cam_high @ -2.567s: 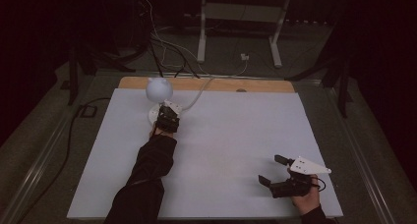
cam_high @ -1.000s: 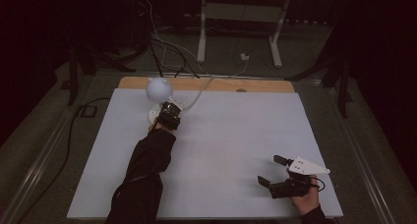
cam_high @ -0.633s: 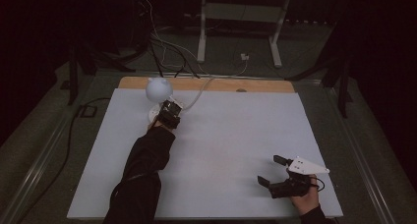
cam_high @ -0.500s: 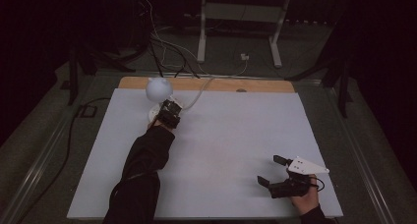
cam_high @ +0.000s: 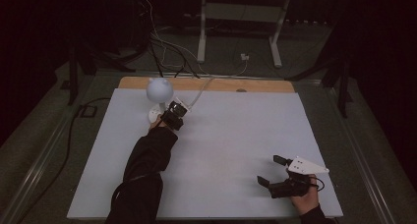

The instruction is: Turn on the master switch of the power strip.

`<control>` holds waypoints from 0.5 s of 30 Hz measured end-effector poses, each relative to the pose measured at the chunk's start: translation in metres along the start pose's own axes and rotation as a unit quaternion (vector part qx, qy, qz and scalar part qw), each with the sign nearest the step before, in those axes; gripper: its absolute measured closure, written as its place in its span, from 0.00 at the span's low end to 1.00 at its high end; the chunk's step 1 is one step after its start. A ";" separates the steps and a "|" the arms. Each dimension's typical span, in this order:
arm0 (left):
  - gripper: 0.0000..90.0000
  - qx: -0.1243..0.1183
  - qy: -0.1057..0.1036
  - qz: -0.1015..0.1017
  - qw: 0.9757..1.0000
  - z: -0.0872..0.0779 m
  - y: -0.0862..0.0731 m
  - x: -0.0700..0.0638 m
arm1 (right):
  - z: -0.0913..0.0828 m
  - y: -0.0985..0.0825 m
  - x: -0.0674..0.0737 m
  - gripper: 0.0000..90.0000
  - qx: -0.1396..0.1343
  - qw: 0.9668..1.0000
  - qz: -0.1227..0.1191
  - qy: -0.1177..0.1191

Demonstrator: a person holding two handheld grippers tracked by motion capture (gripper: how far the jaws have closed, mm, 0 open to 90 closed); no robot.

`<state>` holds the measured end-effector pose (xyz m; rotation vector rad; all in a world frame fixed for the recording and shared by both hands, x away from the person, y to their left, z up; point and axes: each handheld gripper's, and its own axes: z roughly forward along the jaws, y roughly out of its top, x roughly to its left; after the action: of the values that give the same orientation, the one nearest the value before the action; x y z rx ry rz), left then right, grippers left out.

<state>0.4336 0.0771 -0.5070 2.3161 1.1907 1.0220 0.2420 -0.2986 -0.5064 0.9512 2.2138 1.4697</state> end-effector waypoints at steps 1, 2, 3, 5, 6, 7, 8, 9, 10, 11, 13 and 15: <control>1.00 0.002 -0.001 0.002 1.000 0.000 0.001 0.000 | 0.000 0.000 0.000 0.00 0.000 1.000 0.000 0.000; 1.00 0.003 -0.007 0.000 1.000 0.000 0.001 0.002 | 0.000 0.000 0.000 0.00 0.000 1.000 0.001 0.000; 1.00 0.006 -0.013 0.000 1.000 0.000 0.002 0.003 | 0.000 0.000 0.000 0.00 -0.001 1.000 0.000 0.000; 1.00 0.008 -0.016 0.006 1.000 0.000 0.002 0.004 | -0.001 0.000 0.001 0.00 -0.002 1.000 -0.001 0.000; 1.00 0.011 -0.011 0.017 1.000 0.000 0.003 0.003 | -0.001 0.001 0.001 0.00 -0.002 1.000 -0.001 0.001; 1.00 0.011 -0.007 0.023 1.000 0.001 0.003 0.002 | -0.001 0.001 0.001 0.00 -0.002 1.000 -0.001 0.001; 1.00 0.014 -0.004 0.025 1.000 0.001 0.004 0.001 | 0.000 0.001 0.001 0.00 -0.001 1.000 -0.001 0.001; 1.00 0.014 0.000 0.030 0.999 0.001 0.004 0.000 | 0.000 0.001 0.001 0.00 -0.001 1.000 -0.001 0.001; 1.00 0.014 -0.003 0.025 1.000 0.002 0.004 0.001 | 0.000 0.001 0.001 0.00 -0.002 1.000 -0.002 0.001; 1.00 0.011 -0.007 0.018 1.000 0.002 0.003 0.003 | -0.001 0.001 0.001 0.00 -0.002 1.000 -0.003 0.002; 1.00 -0.003 -0.026 -0.007 1.000 0.002 -0.001 0.008 | -0.001 0.001 0.001 0.00 -0.003 1.000 -0.001 0.001; 1.00 0.001 -0.038 -0.008 0.999 0.001 0.000 0.011 | 0.000 0.000 0.000 0.00 -0.001 1.000 0.000 0.001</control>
<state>0.4386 0.0860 -0.5031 2.3224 1.1787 0.9188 0.2415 -0.2985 -0.5060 0.9508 2.2128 1.4735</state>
